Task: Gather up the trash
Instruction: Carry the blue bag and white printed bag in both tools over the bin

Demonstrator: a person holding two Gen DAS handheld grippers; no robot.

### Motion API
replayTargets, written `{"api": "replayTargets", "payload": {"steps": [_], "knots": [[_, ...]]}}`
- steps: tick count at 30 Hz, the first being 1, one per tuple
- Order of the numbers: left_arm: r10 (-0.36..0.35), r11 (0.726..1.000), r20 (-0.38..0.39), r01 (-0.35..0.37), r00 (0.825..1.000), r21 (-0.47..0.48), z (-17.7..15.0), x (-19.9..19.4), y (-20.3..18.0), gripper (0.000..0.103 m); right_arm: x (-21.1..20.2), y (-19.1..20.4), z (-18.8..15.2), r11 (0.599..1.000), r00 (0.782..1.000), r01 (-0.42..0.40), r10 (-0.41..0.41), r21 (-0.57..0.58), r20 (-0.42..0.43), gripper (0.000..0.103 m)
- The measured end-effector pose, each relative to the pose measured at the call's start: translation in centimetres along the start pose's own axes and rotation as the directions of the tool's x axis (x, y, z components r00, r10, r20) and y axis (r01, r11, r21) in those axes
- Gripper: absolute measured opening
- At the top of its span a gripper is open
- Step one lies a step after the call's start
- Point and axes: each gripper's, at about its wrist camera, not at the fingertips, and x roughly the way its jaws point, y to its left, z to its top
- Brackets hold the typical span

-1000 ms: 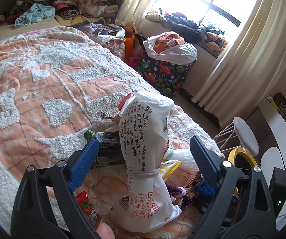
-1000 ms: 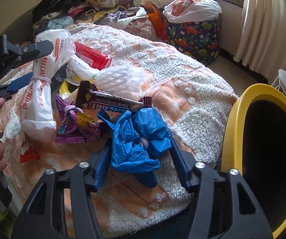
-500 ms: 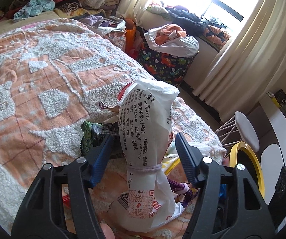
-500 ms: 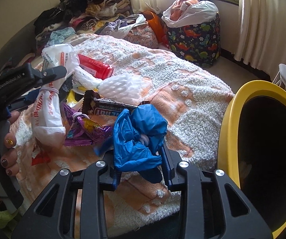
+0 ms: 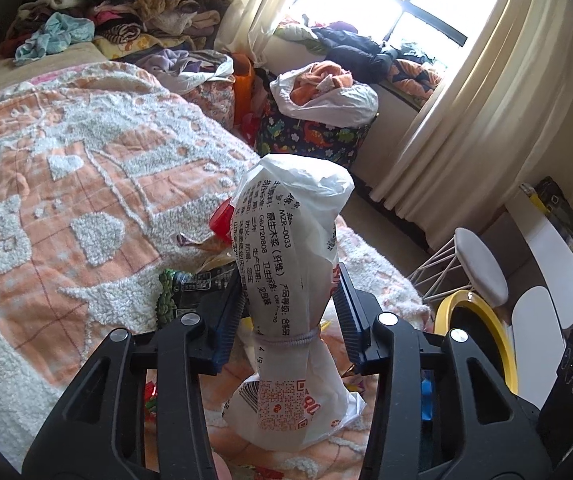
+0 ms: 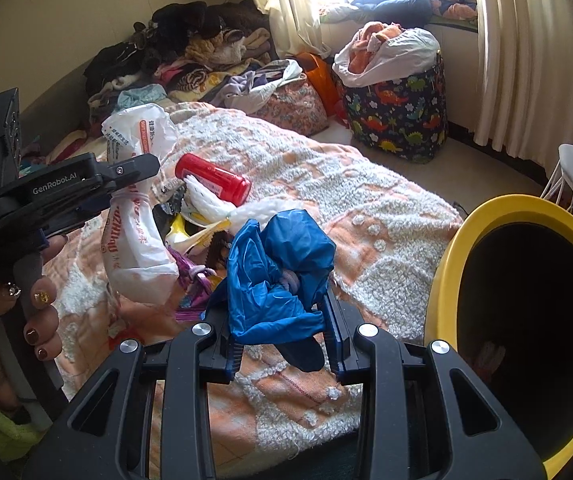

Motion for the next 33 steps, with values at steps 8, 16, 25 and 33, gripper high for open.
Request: {"api": "replayTargets", "payload": {"steps": [8, 16, 25, 33], "knots": [[-0.031, 0.999, 0.044, 0.03, 0.999, 0.011, 1.3, -1.7, -1.3, 0.036, -1.6, 0.0, 0.6, 1.0, 0.999, -0.001, 0.001, 0.004, 0.042, 0.031], [-0.065, 0.997, 0.081, 0.063, 0.995, 0.034, 2.1, -3.2, -2.8, 0.036, -2.9, -0.6, 0.9, 1.0, 0.997, 0.0, -0.002, 0.016, 0.075, 0.031], [-0.092, 0.994, 0.097, 0.086, 0.991, 0.062, 2.3, -4.1, -4.5, 0.036, -4.5, -1.5, 1.0, 0.999, 0.993, 0.01, -0.014, 0.04, 0.118, 0.031], [-0.109, 0.99, 0.095, 0.1, 0.989, 0.095, 2.0, -4.4, -6.6, 0.036, -6.2, -2.7, 0.9, 0.997, 0.988, 0.015, -0.026, 0.072, 0.153, 0.031]]}}
